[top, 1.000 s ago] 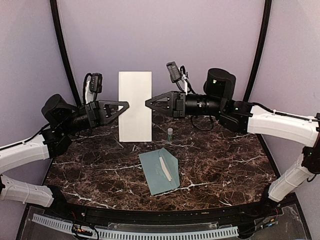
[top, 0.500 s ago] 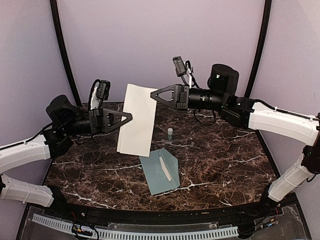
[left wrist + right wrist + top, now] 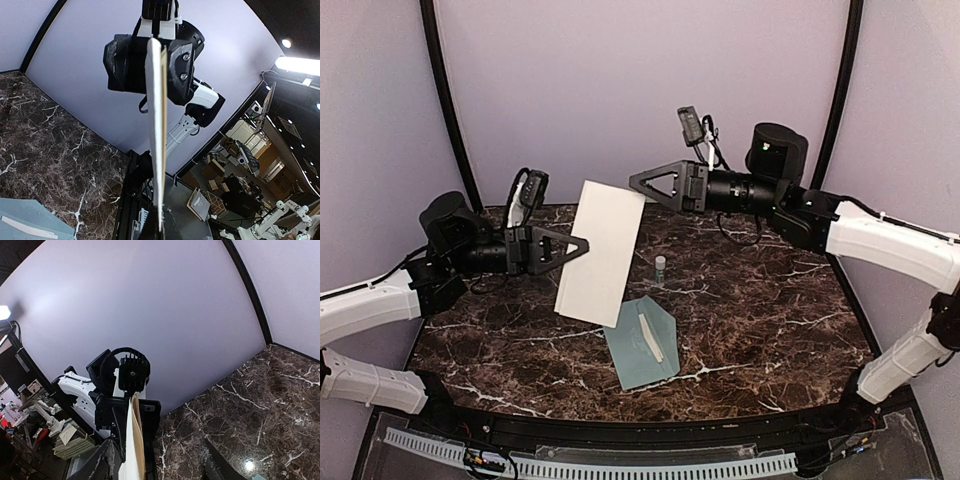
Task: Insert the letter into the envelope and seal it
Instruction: Fold the letter.
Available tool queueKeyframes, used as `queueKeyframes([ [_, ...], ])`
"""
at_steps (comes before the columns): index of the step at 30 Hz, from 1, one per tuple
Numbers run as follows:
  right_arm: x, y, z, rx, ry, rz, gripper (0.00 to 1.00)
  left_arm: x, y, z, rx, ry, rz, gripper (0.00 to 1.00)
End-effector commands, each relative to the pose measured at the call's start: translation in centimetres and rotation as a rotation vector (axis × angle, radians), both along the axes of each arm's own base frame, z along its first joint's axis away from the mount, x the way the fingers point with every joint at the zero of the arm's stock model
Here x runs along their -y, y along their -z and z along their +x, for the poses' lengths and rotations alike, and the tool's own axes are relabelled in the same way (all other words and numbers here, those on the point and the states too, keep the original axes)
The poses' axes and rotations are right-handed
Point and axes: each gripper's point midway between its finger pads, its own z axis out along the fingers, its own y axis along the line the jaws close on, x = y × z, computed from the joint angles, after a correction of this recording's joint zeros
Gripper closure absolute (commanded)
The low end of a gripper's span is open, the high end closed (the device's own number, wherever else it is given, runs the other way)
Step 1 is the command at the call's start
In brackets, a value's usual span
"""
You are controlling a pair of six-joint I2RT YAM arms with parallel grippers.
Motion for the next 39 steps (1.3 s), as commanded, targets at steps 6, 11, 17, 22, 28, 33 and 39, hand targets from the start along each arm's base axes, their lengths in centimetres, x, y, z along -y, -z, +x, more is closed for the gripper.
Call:
queueKeyframes([
  [6, 4.1, -1.9, 0.8, 0.087, 0.132, -0.033, 0.19, -1.0, -0.1, 1.7, 0.044, -0.161, 0.039, 1.00],
  [11, 3.9, 0.7, -0.1, 0.002, 0.102, -0.036, 0.17, -2.5, -2.5, 3.2, 0.055, -0.319, -0.112, 1.00],
  [17, 2.2, 1.9, -2.1, -0.051, 0.060, 0.001, 0.17, -2.8, -4.9, 3.9, 0.094, -0.388, -0.201, 1.00],
  [22, 0.0, 1.4, -3.2, -0.037, 0.003, 0.013, 0.19, -2.3, -5.7, 3.6, 0.091, -0.371, -0.240, 1.00],
  [28, -2.3, 1.0, -3.5, -0.027, -0.059, 0.025, 0.30, -1.1, -5.6, 2.9, 0.082, -0.308, -0.230, 1.00],
  [33, -3.0, 0.4, -3.8, -0.023, -0.084, 0.053, 0.55, -0.4, -5.3, 2.0, 0.082, -0.246, -0.209, 1.00],
  [39, -2.8, 0.6, -3.4, -0.017, -0.059, 0.036, 0.97, 0.1, -4.6, 1.4, 0.078, -0.202, -0.174, 1.00],
])
